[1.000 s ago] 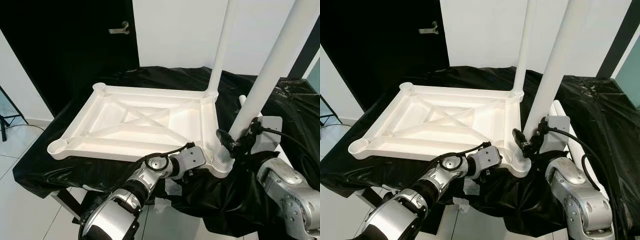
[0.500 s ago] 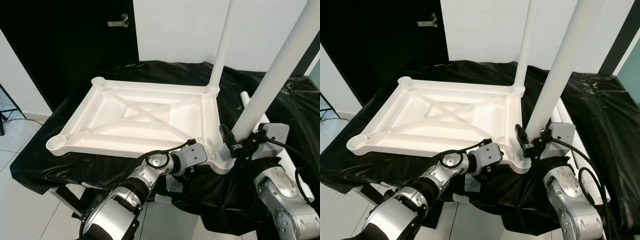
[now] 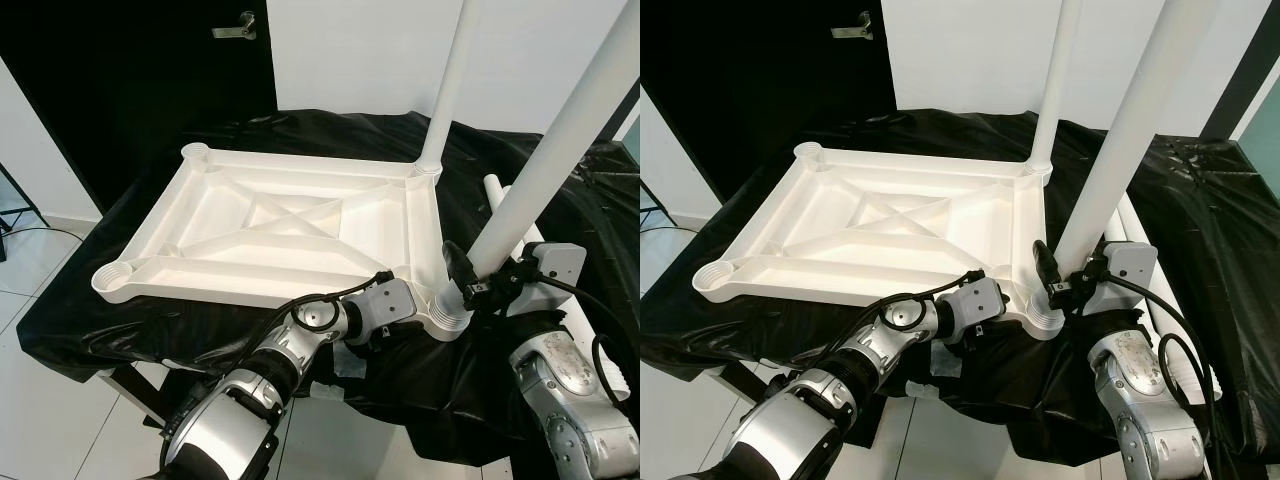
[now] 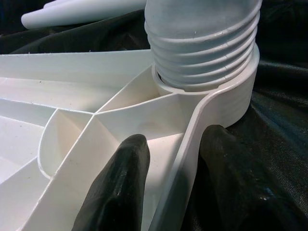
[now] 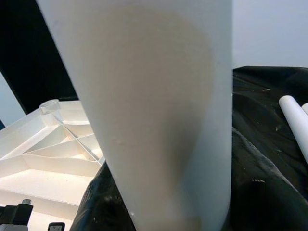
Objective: Building children table
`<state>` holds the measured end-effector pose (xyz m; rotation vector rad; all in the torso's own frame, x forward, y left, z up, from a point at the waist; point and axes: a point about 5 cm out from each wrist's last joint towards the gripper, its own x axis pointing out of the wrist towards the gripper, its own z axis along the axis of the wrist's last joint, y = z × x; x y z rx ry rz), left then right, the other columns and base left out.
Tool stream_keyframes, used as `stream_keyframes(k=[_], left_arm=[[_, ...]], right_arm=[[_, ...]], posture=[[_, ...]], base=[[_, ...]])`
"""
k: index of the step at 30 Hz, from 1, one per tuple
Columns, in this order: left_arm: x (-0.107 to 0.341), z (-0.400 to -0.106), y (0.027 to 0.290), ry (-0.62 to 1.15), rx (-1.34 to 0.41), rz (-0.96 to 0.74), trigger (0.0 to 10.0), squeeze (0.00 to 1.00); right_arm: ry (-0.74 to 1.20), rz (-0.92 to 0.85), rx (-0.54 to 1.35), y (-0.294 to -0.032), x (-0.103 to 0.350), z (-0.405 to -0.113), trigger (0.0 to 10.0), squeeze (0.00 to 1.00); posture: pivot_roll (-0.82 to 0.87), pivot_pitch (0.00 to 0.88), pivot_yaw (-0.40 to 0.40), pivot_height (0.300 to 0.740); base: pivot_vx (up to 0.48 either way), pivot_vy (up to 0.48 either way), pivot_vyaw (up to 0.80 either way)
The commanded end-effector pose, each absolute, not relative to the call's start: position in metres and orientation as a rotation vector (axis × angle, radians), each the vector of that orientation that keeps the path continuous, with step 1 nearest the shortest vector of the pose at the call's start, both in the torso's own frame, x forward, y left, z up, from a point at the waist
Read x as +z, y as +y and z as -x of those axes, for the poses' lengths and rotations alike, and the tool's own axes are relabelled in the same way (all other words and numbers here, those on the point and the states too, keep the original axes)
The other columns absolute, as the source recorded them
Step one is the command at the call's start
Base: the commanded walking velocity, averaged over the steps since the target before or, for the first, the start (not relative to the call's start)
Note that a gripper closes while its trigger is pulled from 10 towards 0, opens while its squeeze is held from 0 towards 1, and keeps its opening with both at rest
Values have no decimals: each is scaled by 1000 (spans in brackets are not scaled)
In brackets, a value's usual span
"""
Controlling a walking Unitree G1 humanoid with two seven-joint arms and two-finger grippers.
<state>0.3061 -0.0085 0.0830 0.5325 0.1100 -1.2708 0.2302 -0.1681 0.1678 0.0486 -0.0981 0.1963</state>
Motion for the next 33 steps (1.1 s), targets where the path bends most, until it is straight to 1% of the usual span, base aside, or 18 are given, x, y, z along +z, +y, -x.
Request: stream_keyframes(k=[1, 28, 29, 30, 31, 32, 33], left_arm=[[62, -307, 10, 238, -1168, -496, 10000, 0], [62, -307, 10, 238, -1168, -496, 10000, 0], [61, -306, 10, 239, -1168, -496, 10000, 0], [61, -306, 10, 239, -1168, -496, 10000, 0], [63, -305, 10, 225, -1175, -437, 10000, 243], [63, -305, 10, 225, -1175, -437, 10000, 243], [65, -304, 10, 211, -1179, -388, 10000, 235]], right_arm=[[727, -123, 272, -157, 85, -203, 10000, 0], [727, -123, 272, -157, 85, -203, 10000, 0], [700, -83, 257, -158, 87, -203, 10000, 0], [700, -83, 257, -158, 87, -203, 10000, 0], [479, -65, 76, -162, 91, -230, 10000, 0], [479, -65, 76, -162, 91, -230, 10000, 0], [326, -65, -50, -164, 95, -245, 10000, 0]], posture=[[-194, 6, 35, 740], [-194, 6, 35, 740], [-194, 0, 0, 740], [-194, 0, 0, 740], [-149, 0, 0, 740], [-149, 0, 0, 740], [-148, 0, 0, 740]], base=[[0, 0, 0], [0, 0, 0], [0, 0, 0], [0, 0, 0], [0, 0, 0], [0, 0, 0], [0, 0, 0]])
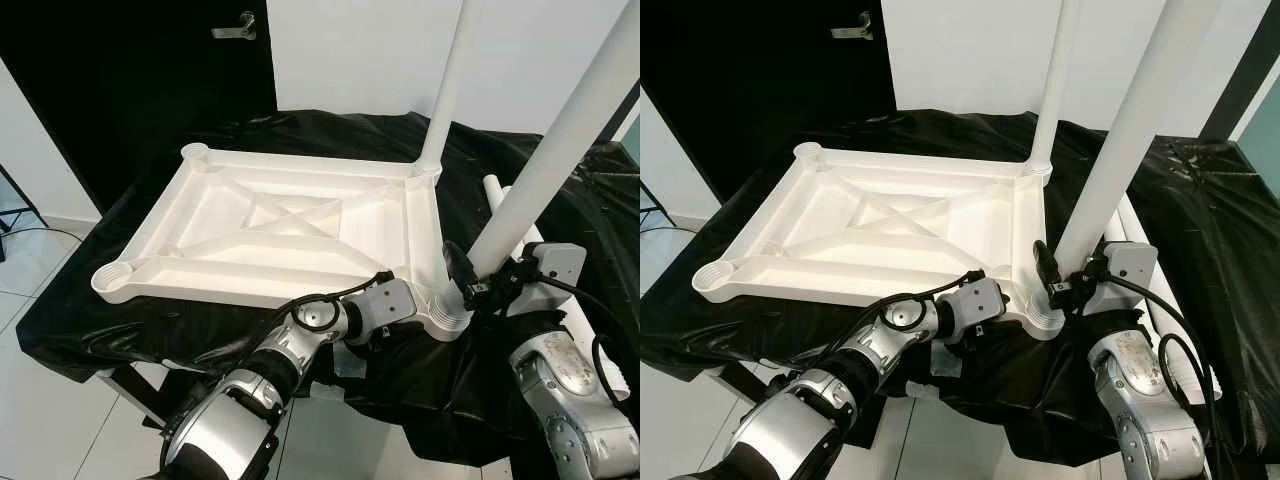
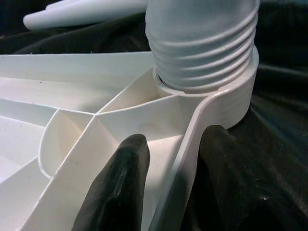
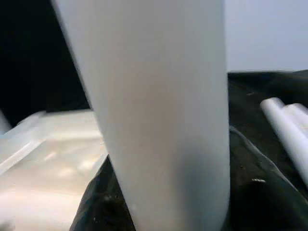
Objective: Building children table
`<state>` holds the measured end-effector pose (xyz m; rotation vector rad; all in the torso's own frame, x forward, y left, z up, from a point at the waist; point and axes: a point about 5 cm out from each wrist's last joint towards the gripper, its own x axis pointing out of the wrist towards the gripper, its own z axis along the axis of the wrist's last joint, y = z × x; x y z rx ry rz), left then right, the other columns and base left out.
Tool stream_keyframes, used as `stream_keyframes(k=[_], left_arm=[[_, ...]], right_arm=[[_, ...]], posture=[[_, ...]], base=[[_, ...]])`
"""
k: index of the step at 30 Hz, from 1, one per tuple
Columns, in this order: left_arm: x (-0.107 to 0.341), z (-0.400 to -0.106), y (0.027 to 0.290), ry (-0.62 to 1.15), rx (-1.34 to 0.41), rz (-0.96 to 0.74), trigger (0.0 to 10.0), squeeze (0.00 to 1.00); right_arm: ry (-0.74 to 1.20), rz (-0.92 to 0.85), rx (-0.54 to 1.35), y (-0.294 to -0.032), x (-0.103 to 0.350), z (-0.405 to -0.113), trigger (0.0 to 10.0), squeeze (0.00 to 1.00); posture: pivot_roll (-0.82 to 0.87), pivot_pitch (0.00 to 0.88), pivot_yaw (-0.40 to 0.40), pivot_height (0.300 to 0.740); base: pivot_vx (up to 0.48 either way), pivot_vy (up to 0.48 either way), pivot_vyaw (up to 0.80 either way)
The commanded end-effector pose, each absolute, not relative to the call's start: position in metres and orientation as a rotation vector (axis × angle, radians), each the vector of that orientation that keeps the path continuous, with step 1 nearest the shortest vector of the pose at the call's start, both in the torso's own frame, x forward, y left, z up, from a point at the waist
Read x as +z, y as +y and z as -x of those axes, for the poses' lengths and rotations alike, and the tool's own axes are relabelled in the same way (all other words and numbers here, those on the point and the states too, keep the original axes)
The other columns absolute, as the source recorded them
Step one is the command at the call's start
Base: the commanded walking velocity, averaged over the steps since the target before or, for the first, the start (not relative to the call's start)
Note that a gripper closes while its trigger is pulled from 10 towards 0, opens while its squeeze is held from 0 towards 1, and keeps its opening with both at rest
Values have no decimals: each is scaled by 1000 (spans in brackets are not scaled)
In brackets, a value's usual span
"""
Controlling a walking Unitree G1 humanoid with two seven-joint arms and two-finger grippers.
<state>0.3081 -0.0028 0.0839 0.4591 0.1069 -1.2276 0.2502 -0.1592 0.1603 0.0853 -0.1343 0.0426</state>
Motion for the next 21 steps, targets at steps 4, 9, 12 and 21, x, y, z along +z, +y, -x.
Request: stream_keyframes(k=[4, 9, 12, 21], left_arm=[[70, -304, 12, 187, -1184, -332, 10000, 227], [76, -306, 15, 157, -1210, -286, 10000, 329], [80, -305, 15, 128, -1235, -260, 10000, 855], [90, -304, 12, 83, -1250, -144, 10000, 0]], right_arm=[[186, -80, -164, -163, 98, -258, 10000, 0], [188, -82, -160, -163, 99, -260, 10000, 0], [190, -81, -157, -163, 99, -260, 10000, 0], [172, -83, -181, -163, 100, -261, 10000, 0]], posture=[[-147, 0, 0, 740], [-147, 0, 0, 740], [-147, 0, 0, 740], [-150, 0, 0, 740]], base=[[0, 0, 0], [0, 0, 0], [0, 0, 0], [0, 0, 0]])
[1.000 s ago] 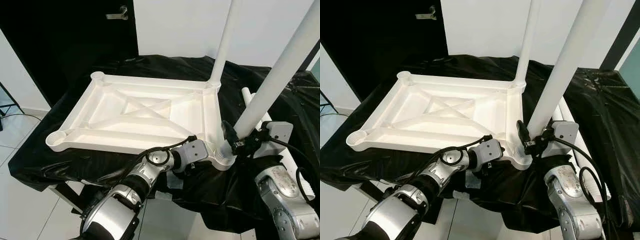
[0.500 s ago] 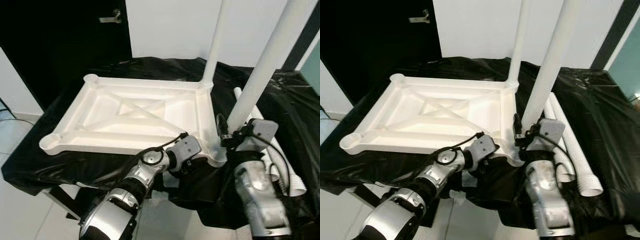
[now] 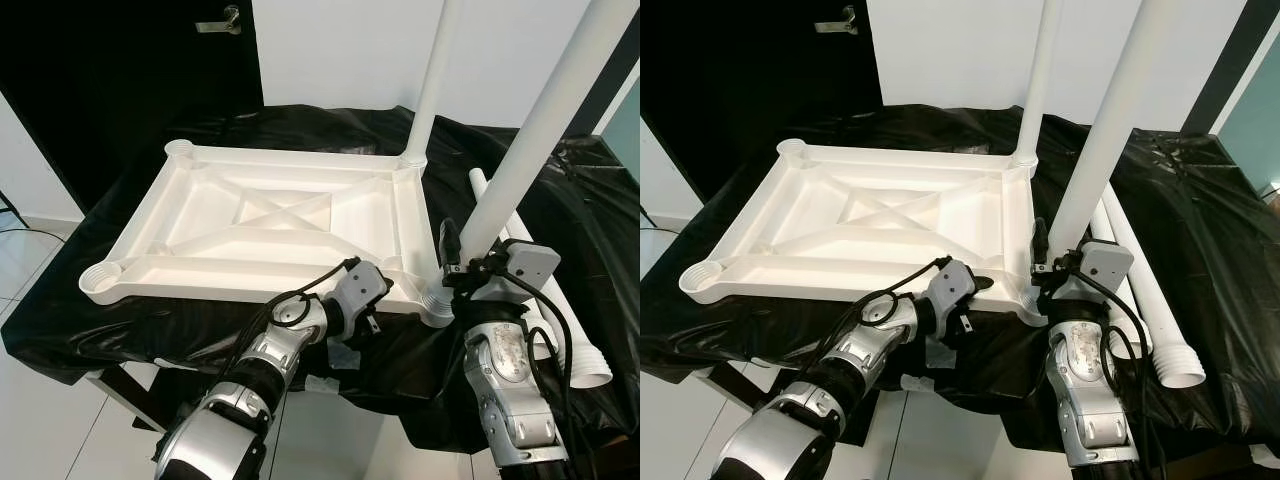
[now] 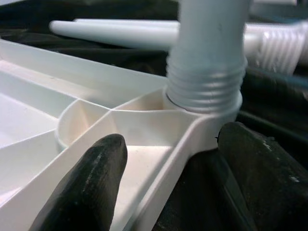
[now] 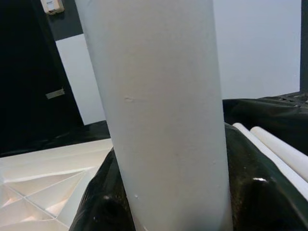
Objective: Building children table
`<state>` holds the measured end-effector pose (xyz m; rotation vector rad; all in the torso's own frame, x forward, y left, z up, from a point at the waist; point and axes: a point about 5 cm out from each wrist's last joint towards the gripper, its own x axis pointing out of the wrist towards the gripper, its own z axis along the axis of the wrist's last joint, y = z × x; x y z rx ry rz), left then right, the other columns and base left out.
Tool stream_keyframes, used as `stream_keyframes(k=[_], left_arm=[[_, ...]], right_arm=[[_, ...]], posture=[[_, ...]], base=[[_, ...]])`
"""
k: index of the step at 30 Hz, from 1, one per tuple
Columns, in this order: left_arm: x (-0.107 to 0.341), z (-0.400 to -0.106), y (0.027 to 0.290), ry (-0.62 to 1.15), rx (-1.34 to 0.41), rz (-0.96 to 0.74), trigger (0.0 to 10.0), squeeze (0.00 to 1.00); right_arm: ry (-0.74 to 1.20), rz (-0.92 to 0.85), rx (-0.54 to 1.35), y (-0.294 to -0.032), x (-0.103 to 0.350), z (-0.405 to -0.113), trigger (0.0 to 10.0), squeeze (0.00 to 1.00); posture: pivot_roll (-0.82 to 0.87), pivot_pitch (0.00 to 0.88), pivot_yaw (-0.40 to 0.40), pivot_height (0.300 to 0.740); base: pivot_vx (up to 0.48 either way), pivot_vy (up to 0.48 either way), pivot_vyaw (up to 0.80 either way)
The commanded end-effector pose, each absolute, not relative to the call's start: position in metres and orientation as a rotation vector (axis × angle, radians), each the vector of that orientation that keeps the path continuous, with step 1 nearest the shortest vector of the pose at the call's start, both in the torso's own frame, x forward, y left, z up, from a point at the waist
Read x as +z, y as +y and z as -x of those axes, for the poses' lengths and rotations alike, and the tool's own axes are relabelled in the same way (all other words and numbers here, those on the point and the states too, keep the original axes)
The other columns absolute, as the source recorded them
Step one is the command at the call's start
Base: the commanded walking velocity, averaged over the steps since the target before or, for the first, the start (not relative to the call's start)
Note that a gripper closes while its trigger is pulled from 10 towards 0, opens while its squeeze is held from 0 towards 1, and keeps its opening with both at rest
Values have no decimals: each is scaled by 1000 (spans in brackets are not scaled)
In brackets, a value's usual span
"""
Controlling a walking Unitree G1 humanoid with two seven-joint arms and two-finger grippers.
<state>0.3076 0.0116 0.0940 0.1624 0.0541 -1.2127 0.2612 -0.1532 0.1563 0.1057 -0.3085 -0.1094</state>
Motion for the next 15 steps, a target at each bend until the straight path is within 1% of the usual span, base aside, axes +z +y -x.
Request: stream_keyframes(k=[1, 2, 3, 4, 5, 15], left_arm=[[90, -304, 12, 83, -1250, -144, 10000, 0], [96, -304, 12, 59, -1247, -49, 10000, 0], [96, -304, 12, 59, -1247, -49, 10000, 0], [104, -304, 13, 28, -1236, 58, 10000, 0], [110, -305, 16, 4, -1210, 154, 10000, 0], [110, -305, 16, 4, -1210, 154, 10000, 0]], right_arm=[[172, -83, -181, -163, 100, -261, 10000, 0], [144, -85, -211, -162, 100, -265, 10000, 0], [144, -85, -211, -162, 100, -265, 10000, 0], [115, -97, -228, -159, 101, -270, 10000, 0], [98, -108, -232, -156, 101, -275, 10000, 0], [98, -108, -232, -156, 101, -275, 10000, 0]], posture=[[-150, 0, 0, 740], [-151, 0, 0, 740], [-151, 0, 0, 740], [-151, 0, 0, 740], [-145, 0, 58, 740], [-145, 0, 58, 740]], base=[[0, 0, 0], [0, 0, 0], [0, 0, 0], [0, 0, 0], [0, 0, 0], [0, 0, 0]])
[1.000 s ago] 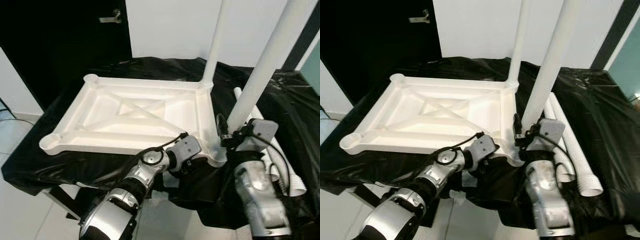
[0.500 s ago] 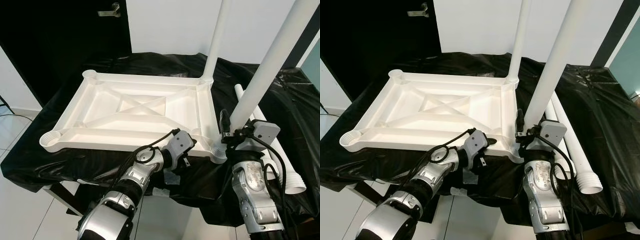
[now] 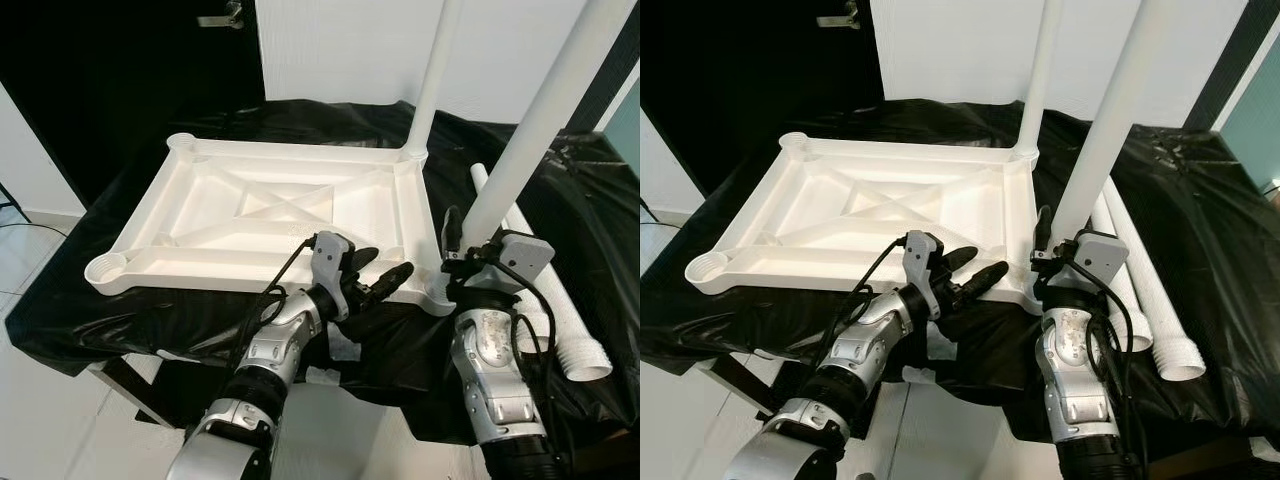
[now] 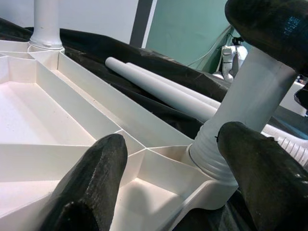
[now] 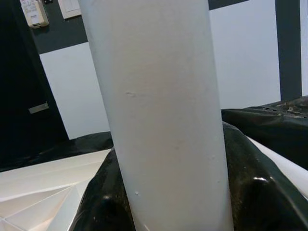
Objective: Building children table
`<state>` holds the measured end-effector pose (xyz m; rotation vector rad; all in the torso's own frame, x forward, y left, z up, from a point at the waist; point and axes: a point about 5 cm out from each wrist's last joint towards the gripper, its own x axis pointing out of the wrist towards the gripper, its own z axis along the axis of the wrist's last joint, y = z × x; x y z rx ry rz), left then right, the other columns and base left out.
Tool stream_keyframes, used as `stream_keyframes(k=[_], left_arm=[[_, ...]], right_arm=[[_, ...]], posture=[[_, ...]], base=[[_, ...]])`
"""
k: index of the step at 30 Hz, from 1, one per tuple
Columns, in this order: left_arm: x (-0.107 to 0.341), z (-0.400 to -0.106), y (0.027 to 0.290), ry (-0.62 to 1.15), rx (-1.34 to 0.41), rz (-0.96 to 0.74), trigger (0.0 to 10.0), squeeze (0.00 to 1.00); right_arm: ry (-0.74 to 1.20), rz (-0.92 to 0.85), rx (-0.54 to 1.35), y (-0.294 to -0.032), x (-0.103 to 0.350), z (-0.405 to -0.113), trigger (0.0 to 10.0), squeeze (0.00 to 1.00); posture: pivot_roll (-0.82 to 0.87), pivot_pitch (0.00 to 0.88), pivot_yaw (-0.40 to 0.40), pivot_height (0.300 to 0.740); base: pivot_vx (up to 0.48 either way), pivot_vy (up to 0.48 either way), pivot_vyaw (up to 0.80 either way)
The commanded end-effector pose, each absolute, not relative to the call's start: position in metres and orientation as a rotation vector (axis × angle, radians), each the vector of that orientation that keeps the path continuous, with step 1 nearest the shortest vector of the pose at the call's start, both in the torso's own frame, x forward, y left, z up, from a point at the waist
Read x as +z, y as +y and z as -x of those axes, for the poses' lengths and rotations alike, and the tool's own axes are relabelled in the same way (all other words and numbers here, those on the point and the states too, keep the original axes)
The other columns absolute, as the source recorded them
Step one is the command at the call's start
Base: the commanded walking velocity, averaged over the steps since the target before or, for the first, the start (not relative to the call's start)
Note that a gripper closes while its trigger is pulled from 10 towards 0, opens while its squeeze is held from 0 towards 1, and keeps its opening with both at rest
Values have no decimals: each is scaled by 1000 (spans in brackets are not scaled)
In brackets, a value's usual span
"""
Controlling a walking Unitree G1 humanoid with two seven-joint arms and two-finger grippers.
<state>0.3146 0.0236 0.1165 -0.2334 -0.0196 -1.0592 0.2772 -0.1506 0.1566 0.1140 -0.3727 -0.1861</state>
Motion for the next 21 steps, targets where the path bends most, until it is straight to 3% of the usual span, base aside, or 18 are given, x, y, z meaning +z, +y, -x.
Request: stream_keyframes(k=[1, 21], left_arm=[[110, -305, 16, 4, -1210, 154, 10000, 0], [110, -305, 16, 4, -1210, 154, 10000, 0]], right_arm=[[98, -108, -232, -156, 101, -275, 10000, 0], [98, -108, -232, -156, 101, -275, 10000, 0]], posture=[[-145, 0, 58, 740], [-145, 0, 58, 740]], base=[[0, 0, 0], [0, 0, 0]])
